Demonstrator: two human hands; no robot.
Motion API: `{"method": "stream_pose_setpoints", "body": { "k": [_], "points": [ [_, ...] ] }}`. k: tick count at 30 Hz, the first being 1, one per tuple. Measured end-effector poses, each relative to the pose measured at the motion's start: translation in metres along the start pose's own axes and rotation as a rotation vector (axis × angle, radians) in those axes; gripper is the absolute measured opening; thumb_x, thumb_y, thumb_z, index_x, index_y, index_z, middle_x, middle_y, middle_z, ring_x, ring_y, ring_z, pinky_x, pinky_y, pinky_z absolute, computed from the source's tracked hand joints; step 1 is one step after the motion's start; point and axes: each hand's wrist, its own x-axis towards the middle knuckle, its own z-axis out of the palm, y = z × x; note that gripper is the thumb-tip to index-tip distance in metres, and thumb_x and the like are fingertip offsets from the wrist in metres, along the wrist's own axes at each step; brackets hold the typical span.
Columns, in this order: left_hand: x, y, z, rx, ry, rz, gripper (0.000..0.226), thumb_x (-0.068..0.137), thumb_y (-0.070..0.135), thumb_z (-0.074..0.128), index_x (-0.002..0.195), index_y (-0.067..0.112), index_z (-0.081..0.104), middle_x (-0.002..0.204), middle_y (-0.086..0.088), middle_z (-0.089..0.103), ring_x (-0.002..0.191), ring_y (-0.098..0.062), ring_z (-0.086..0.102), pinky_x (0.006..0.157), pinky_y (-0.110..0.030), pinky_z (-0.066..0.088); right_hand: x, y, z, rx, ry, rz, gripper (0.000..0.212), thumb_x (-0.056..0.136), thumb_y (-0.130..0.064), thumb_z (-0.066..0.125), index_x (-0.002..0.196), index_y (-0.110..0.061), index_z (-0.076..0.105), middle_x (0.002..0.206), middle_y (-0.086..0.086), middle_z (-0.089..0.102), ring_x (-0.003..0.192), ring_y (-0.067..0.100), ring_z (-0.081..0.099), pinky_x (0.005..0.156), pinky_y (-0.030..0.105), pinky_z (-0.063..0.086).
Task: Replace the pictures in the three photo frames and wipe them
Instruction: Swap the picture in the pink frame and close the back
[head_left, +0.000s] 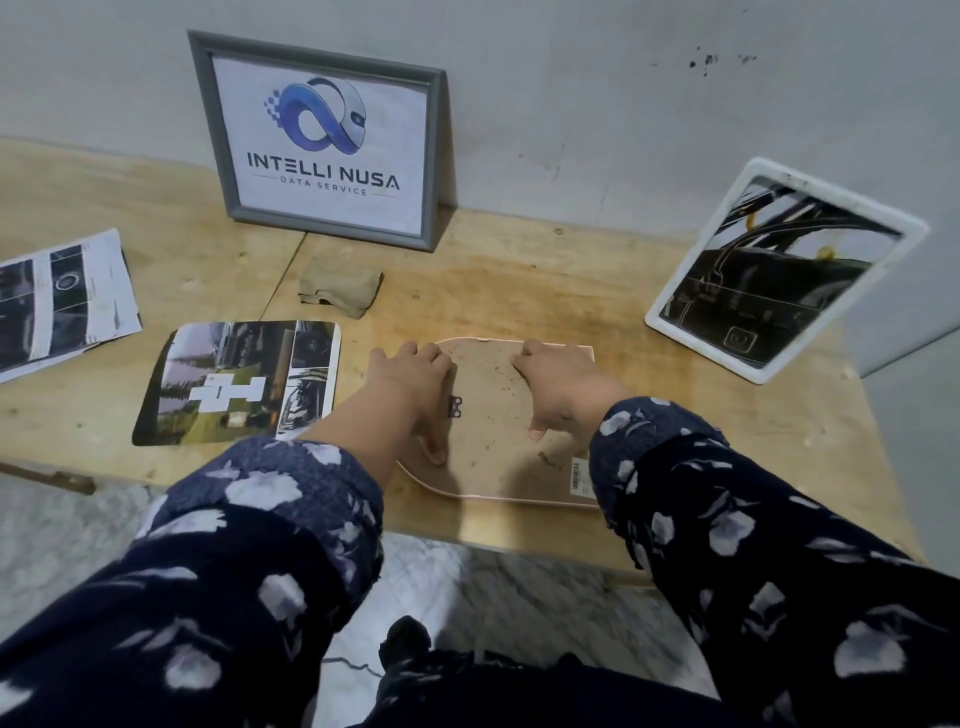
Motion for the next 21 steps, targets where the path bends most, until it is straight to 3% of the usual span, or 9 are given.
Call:
{"method": "stream_pose_setpoints", "body": {
  "k": [2, 5, 7, 10, 13, 16, 21],
  "points": [
    [-0.001, -0.001, 0.0, -0.014, -0.005, 0.002, 0.128, 0.049, 0.068, 0.081, 0.15, 0.02, 0.018, 0.151, 0.001, 0.025, 0.137, -0.025, 0.024, 0.108, -0.052, 0.031, -0.001, 0.0, 0.001, 0.036, -0.005, 0.013, 0.084, 0.061, -0.037, 0.087, 0.131, -0.014, 0.049, 0.133, -0.001, 0.042, 0.104, 0.026, 0.057, 0.085, 0.039, 0.05],
    [-0.004, 0.0, 0.0, -0.057, -0.02, -0.008, 0.126, 0.053, 0.064, 0.082, 0.151, 0.02, 0.015, 0.154, 0.002, 0.021, 0.139, -0.026, 0.021, 0.108, -0.053, 0.029, 0.001, 0.003, -0.005, 0.114, -0.108, 0.052, 0.108, 0.064, -0.034, 0.087, 0.15, -0.017, 0.023, 0.156, -0.006, 0.018, 0.126, 0.028, 0.048, 0.095, 0.042, 0.049],
    [-0.007, 0.0, 0.003, -0.14, -0.044, -0.019, 0.123, 0.06, 0.057, 0.083, 0.153, 0.022, 0.009, 0.159, 0.005, 0.009, 0.142, -0.025, 0.014, 0.11, -0.056, 0.025, 0.001, 0.002, -0.01, 0.147, -0.175, 0.07, 0.112, 0.069, -0.031, 0.084, 0.153, -0.022, 0.011, 0.16, -0.01, 0.003, 0.137, 0.028, 0.037, 0.101, 0.044, 0.044],
    [-0.013, -0.001, 0.013, -0.24, -0.095, -0.015, 0.122, 0.071, 0.049, 0.078, 0.154, 0.024, -0.008, 0.161, 0.006, -0.014, 0.148, -0.022, -0.005, 0.113, -0.064, 0.01, -0.01, -0.007, 0.001, 0.218, -0.157, 0.106, 0.101, 0.079, -0.012, 0.066, 0.153, -0.023, -0.001, 0.161, -0.006, -0.01, 0.148, 0.027, 0.008, 0.117, 0.051, 0.019],
    [-0.016, 0.002, 0.021, -0.279, -0.111, 0.005, 0.118, 0.077, 0.045, 0.073, 0.152, 0.022, -0.014, 0.159, 0.001, -0.022, 0.147, -0.023, -0.014, 0.112, -0.067, 0.001, -0.028, -0.028, 0.021, 0.258, -0.088, 0.095, 0.1, 0.073, 0.005, 0.045, 0.153, -0.028, -0.005, 0.16, 0.003, -0.016, 0.147, 0.027, -0.012, 0.118, 0.053, -0.005],
    [-0.017, 0.004, 0.027, -0.365, -0.145, 0.008, 0.119, 0.076, 0.044, 0.073, 0.152, 0.024, -0.017, 0.157, 0.001, -0.028, 0.145, -0.024, -0.021, 0.111, -0.068, -0.005, -0.041, -0.046, 0.04, 0.318, -0.039, 0.04, 0.099, 0.078, 0.0, 0.05, 0.152, -0.035, -0.006, 0.159, 0.002, -0.022, 0.146, 0.022, -0.02, 0.117, 0.05, -0.01],
    [-0.019, 0.0, 0.039, -0.368, -0.121, 0.034, 0.132, 0.067, 0.052, 0.08, 0.15, 0.028, -0.019, 0.156, 0.004, -0.03, 0.145, -0.023, -0.023, 0.108, -0.07, -0.003, -0.043, -0.039, 0.046, 0.419, -0.11, 0.017, 0.106, 0.074, -0.024, 0.066, 0.15, -0.041, -0.007, 0.156, -0.005, -0.029, 0.143, 0.016, -0.027, 0.115, 0.047, -0.011]
  ]
}}
